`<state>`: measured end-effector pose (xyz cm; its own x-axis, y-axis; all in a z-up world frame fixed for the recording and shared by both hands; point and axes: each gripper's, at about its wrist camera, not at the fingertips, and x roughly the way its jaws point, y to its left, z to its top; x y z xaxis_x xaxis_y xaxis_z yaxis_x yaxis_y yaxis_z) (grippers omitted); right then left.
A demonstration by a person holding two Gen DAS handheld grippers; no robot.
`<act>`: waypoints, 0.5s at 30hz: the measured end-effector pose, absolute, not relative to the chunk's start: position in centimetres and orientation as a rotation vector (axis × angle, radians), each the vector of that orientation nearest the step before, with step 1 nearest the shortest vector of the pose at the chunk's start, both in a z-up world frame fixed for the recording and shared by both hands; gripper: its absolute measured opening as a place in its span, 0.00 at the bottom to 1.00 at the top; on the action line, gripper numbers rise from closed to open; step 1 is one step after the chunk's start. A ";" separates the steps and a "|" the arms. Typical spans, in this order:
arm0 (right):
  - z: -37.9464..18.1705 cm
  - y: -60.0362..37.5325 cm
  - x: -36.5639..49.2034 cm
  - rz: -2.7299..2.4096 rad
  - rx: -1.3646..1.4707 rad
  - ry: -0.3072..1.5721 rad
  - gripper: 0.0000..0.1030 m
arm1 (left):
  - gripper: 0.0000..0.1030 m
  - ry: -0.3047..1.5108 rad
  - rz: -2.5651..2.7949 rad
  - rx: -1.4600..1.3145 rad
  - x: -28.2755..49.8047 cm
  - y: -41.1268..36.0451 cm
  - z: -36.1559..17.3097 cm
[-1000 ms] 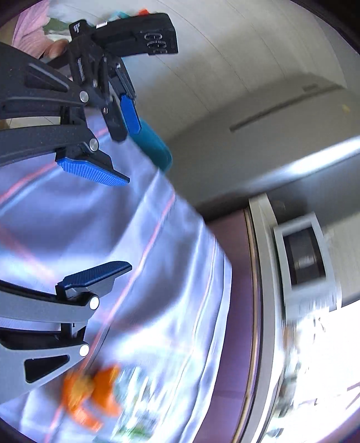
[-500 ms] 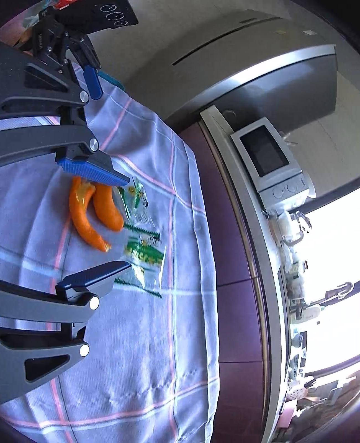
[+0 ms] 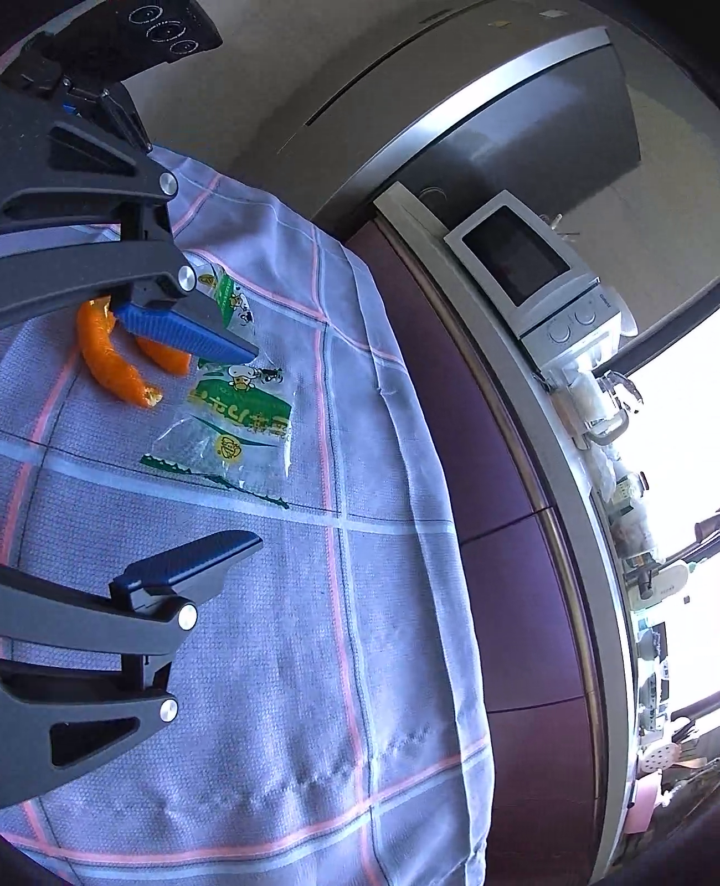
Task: Collect trash
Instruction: 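Move both tools back over the orange peels and clear wrapper, then grasp an orange peel with the left tool while the right grasps the clear wrapper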
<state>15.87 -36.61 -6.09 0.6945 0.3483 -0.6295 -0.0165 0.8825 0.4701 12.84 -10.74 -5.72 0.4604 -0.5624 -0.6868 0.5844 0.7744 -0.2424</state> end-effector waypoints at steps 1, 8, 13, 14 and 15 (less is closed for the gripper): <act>-6.3 -36.6 16.1 0.218 0.462 0.790 0.58 | 0.59 0.841 -0.710 0.029 13.0 -11.0 -5.8; -6.8 -36.6 16.3 0.252 0.469 0.816 0.25 | 0.54 0.901 -0.751 0.031 14.1 -13.6 -7.0; -6.4 -36.7 15.5 0.274 0.473 0.794 0.09 | 0.54 0.930 -0.755 0.027 15.1 -14.9 -7.7; -6.3 -36.7 15.4 0.279 0.474 0.787 0.08 | 0.54 0.937 -0.753 0.025 15.4 -15.2 -7.9; -6.2 -36.7 15.2 0.283 0.475 0.781 0.07 | 0.52 0.942 -0.752 0.023 15.5 -15.4 -8.0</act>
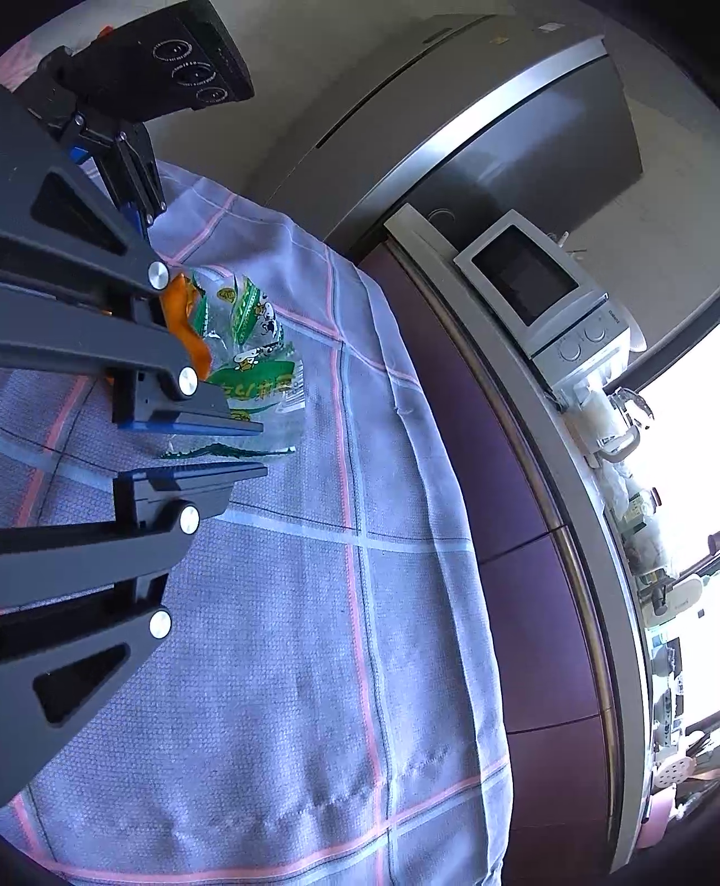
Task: Collect trash
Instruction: 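Grasp an orange peel with the left tool while the right grasps the clear wrapper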
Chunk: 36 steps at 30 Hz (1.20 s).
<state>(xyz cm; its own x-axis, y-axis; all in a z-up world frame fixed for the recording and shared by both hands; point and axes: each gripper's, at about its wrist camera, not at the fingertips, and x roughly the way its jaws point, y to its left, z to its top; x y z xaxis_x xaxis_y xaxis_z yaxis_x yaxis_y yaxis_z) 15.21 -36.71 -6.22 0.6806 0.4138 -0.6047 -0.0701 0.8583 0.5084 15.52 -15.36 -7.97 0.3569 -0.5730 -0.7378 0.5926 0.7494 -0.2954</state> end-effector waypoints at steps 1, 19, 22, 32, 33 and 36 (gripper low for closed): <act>-6.1 -36.7 15.1 0.289 0.478 0.774 0.06 | 0.44 0.950 -0.754 0.021 15.7 -15.6 -8.1; -3.9 -37.9 10.9 0.298 0.535 0.660 0.05 | 0.03 0.879 -0.784 0.036 12.9 -14.2 -6.6; -3.4 -37.8 10.1 0.303 0.541 0.641 0.04 | 0.03 0.858 -0.776 0.035 12.3 -13.3 -6.0; -2.2 -36.7 8.1 0.347 0.565 0.605 0.04 | 0.03 0.830 -0.753 0.026 10.5 -8.9 -5.1; -2.4 -36.5 8.0 0.353 0.567 0.611 0.05 | 0.03 0.833 -0.753 0.032 10.3 -8.6 -5.3; -3.0 -35.8 7.9 0.360 0.567 0.631 0.05 | 0.05 0.858 -0.759 0.043 10.1 -7.9 -6.1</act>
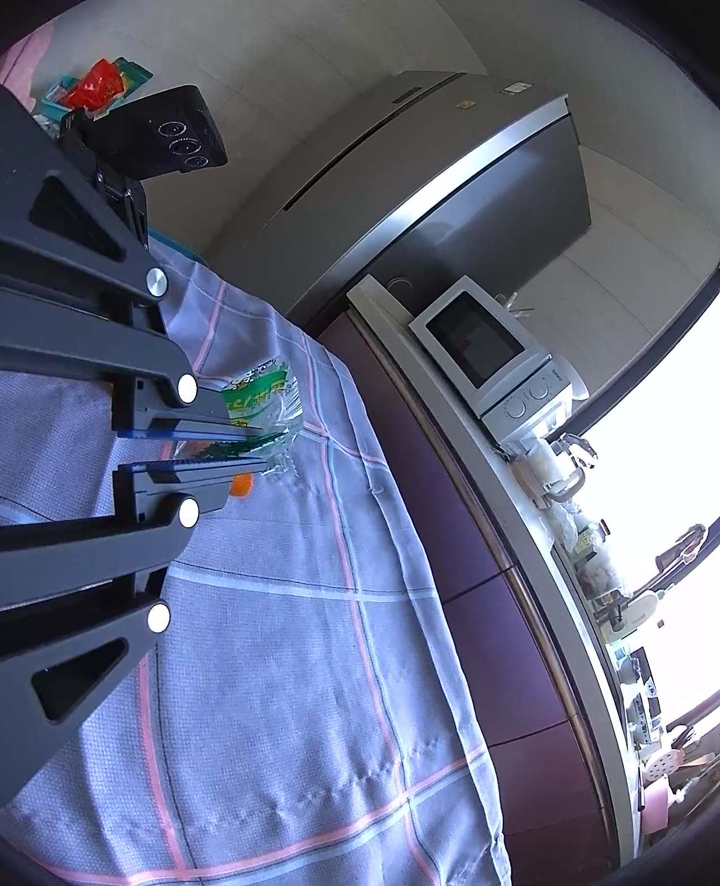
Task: Collect trash
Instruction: 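Grasp an orange peel with the left tool while the right grasps the clear wrapper, then carry the orange peel and clear wrapper with both tools over the blue bin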
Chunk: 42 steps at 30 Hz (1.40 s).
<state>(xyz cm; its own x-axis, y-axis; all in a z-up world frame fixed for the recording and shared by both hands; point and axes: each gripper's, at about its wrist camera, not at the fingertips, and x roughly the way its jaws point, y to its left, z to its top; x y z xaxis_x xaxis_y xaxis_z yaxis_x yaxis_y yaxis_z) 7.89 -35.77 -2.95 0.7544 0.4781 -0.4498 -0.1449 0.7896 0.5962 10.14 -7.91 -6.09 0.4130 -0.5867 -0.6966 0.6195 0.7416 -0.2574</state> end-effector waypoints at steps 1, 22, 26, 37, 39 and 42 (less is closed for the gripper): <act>-3.2 -35.6 7.9 0.363 0.571 0.639 0.05 | 0.06 0.858 -0.745 0.054 10.0 -7.8 -6.4; -5.8 -32.5 7.5 0.406 0.574 0.733 0.05 | 0.10 0.889 -0.748 0.066 9.6 -8.7 -8.3; -5.2 -32.0 7.6 0.427 0.570 0.721 0.05 | 0.09 0.864 -0.721 0.052 9.2 -7.4 -7.4; -3.8 -27.9 8.6 0.535 0.564 0.715 0.05 | 0.09 0.796 -0.600 0.022 8.0 -1.7 -4.9; -3.6 -26.7 9.1 0.559 0.554 0.722 0.05 | 0.09 0.788 -0.576 0.012 7.8 -0.3 -4.6; -3.4 -24.9 9.6 0.593 0.539 0.732 0.05 | 0.09 0.778 -0.533 -0.006 7.5 1.8 -4.1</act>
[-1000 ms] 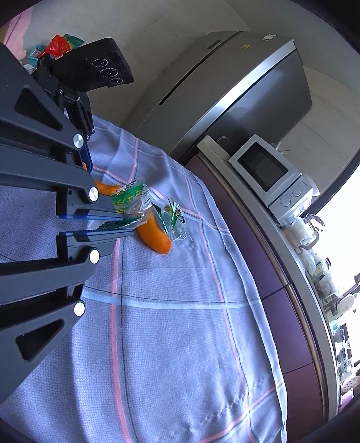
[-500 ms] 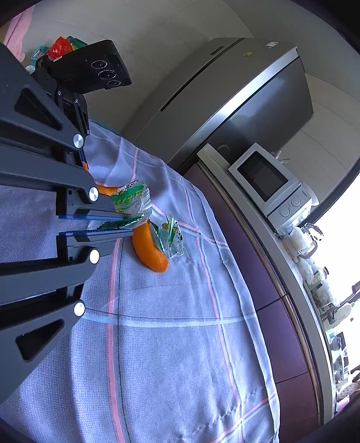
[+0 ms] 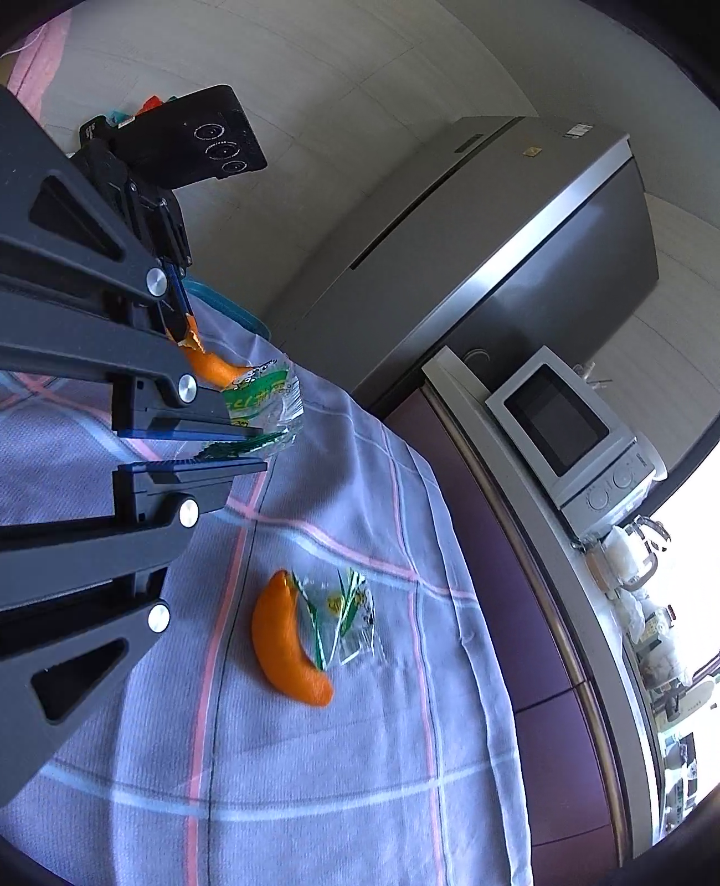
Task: Collect trash
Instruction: 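Carry the orange peel and clear wrapper with both tools over the blue bin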
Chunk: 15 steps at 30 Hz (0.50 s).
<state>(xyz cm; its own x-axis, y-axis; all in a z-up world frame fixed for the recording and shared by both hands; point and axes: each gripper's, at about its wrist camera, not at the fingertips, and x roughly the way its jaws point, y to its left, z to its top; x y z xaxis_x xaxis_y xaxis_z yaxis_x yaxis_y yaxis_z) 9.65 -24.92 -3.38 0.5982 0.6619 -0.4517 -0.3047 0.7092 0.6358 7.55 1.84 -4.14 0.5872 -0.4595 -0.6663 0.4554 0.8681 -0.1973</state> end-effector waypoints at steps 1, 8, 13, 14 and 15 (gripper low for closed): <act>-3.3 -24.3 9.8 0.604 0.535 0.736 0.05 | 0.09 0.775 -0.520 -0.013 7.4 2.5 -4.0; -2.8 -20.4 11.1 0.677 0.507 0.761 0.05 | 0.09 0.750 -0.420 -0.060 6.8 8.1 -3.1; -2.3 -17.5 12.0 0.733 0.475 0.781 0.05 | 0.09 0.733 -0.352 -0.086 6.5 11.3 -2.7; -2.3 -16.9 12.3 0.742 0.469 0.785 0.05 | 0.09 0.729 -0.339 -0.091 6.3 12.0 -2.6; -2.2 -16.3 12.5 0.752 0.463 0.789 0.05 | 0.09 0.726 -0.324 -0.096 6.2 12.7 -2.6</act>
